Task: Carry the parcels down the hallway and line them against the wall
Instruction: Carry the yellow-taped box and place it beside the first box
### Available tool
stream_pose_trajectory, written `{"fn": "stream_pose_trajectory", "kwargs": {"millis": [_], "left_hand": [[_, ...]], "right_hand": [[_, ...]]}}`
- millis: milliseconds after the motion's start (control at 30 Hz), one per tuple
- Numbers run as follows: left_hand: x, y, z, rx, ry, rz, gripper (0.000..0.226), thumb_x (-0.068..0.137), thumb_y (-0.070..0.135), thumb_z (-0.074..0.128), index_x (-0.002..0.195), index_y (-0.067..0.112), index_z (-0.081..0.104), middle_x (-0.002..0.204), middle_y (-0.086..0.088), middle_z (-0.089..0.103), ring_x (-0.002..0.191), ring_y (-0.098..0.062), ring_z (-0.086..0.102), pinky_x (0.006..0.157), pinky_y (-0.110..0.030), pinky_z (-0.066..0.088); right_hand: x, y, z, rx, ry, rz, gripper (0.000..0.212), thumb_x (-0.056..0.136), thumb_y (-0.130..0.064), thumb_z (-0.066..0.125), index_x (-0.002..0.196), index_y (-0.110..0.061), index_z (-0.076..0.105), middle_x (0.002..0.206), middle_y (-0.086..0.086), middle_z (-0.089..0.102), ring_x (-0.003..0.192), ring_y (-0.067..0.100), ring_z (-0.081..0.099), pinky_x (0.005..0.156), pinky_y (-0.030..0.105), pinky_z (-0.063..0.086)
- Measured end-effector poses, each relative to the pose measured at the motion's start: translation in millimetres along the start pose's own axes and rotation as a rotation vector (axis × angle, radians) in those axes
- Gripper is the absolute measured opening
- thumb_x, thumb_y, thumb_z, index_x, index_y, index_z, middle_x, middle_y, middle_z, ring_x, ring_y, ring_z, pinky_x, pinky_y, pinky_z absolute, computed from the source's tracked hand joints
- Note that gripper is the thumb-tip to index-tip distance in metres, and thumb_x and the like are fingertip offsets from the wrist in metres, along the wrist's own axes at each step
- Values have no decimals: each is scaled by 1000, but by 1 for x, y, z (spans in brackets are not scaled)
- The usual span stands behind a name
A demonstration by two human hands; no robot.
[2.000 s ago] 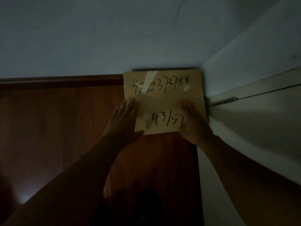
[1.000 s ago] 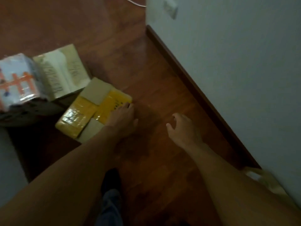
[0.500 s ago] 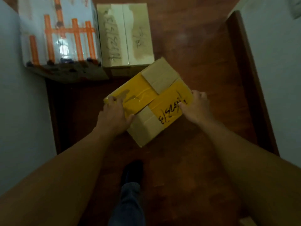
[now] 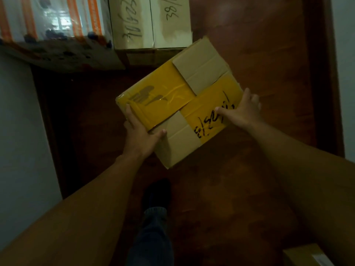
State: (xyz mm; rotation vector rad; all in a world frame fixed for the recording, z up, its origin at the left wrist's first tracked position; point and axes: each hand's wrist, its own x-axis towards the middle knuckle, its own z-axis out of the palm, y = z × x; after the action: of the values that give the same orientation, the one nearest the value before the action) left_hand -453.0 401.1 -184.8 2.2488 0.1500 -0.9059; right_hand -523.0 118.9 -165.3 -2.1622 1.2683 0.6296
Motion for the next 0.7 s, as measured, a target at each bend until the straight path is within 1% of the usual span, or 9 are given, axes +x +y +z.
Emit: {"fn": "stream_pose_trajectory", "kwargs": {"millis": [133,167,233,300,367,433,500,633,700], "left_hand": [[7,5,-6,-94,93,85,127,67,28,87,151,43,-6,159,-4,20,142,-27,28,104,-58,32],[10,6,-6,-110,116,83,127,65,30,88,151,41,-4,159,-3,22,142,-25,29,104,-56,32],[16,8,-6,-128,134,-14,131,58,43,90,153,35,0,159,-5,26,142,-28,31,105,-57,33],[20,9,-4,-128,59,-136,131,50,56,88,153,25,14,155,-8,34,138,-31,38,104,-57,39],[21,10,-1,-158,-42,-155,119,52,53,89,149,21,26,148,-5,45,131,-30,46,100,-53,44],[20,8,1,-200,-68,-131,114,58,43,90,149,24,25,147,-4,45,130,-28,47,100,-54,44],[19,8,2,-194,-84,-100,114,60,38,89,151,25,22,149,-4,43,132,-29,45,101,-57,42],[8,11,11,-114,-160,-48,114,61,34,89,151,26,21,150,-5,39,134,-30,41,101,-56,41],[0,14,19,-59,-180,-14,112,62,32,88,151,26,21,150,-7,39,135,-32,41,101,-57,40]], "right_hand": [[1,5,-2,31,-45,98,115,68,-71,70,154,-15,18,159,17,13,147,37,12,114,46,24],[0,9,-2,70,-60,122,115,68,-69,72,153,-14,19,159,16,13,146,37,18,112,45,28],[-3,20,0,150,-84,151,114,69,-64,75,151,-10,18,159,15,14,142,38,29,107,43,35],[-5,29,5,234,-93,142,108,69,-59,78,145,-8,20,155,15,27,138,37,36,103,41,38],[-7,36,10,298,-108,140,109,67,-58,80,144,-11,18,154,14,32,139,38,35,108,44,37],[-12,43,14,280,-151,164,120,65,-63,78,152,-17,10,160,13,21,145,39,24,114,51,30],[-21,54,18,273,-195,206,122,64,-67,76,155,-23,8,162,13,16,146,38,19,115,54,27],[-46,90,31,530,-224,314,108,59,-59,84,143,-24,26,148,13,40,131,35,46,103,53,44],[-62,110,38,626,-234,370,98,58,-55,86,134,-26,31,140,11,47,122,32,53,97,52,50]]}}
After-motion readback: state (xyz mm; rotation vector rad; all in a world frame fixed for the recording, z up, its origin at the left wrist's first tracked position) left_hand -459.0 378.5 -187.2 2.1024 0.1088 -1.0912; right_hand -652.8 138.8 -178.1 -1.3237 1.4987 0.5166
